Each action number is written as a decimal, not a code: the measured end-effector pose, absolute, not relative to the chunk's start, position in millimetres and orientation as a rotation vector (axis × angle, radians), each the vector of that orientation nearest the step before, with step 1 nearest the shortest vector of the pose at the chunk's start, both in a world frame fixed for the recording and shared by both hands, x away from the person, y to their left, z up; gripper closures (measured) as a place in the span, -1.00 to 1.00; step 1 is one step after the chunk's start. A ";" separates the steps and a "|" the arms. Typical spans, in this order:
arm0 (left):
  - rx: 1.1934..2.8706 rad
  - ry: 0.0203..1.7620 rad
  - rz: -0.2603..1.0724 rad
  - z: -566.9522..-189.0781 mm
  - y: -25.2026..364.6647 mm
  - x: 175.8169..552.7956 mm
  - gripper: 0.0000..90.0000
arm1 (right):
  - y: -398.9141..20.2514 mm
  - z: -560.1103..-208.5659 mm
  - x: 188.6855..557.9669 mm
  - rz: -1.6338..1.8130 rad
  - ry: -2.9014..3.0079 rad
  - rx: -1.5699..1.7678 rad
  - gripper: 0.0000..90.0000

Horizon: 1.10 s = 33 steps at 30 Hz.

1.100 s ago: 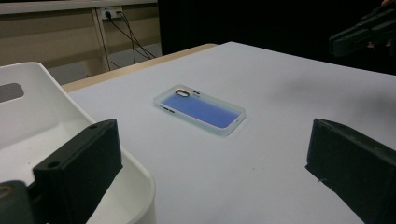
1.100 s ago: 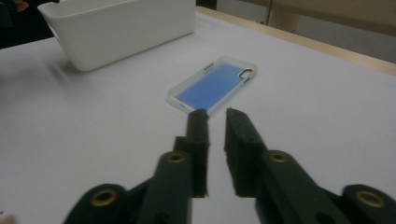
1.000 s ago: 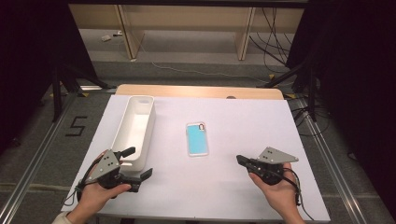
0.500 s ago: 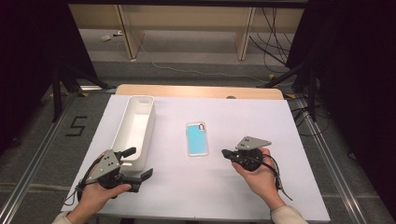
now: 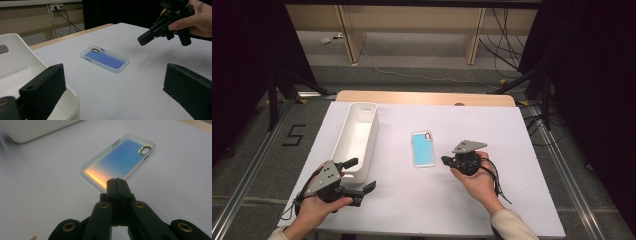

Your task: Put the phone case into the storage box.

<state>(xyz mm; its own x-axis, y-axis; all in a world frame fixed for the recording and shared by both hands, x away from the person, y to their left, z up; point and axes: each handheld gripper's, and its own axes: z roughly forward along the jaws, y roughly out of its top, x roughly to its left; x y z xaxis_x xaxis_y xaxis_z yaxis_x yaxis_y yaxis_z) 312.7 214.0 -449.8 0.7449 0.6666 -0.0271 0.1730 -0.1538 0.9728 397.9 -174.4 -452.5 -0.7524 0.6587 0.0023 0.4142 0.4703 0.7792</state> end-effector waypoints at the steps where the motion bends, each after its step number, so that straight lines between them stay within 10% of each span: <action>1: 1.702 0.672 0.494 -449.8 214.0 312.7 -0.92 | -172.4 -453.2 399.2 1.155 2.419 0.935 1.00; 33: 1.700 0.670 0.488 -449.7 214.1 312.4 -0.92 | -145.5 -479.5 426.3 1.009 2.505 0.995 1.00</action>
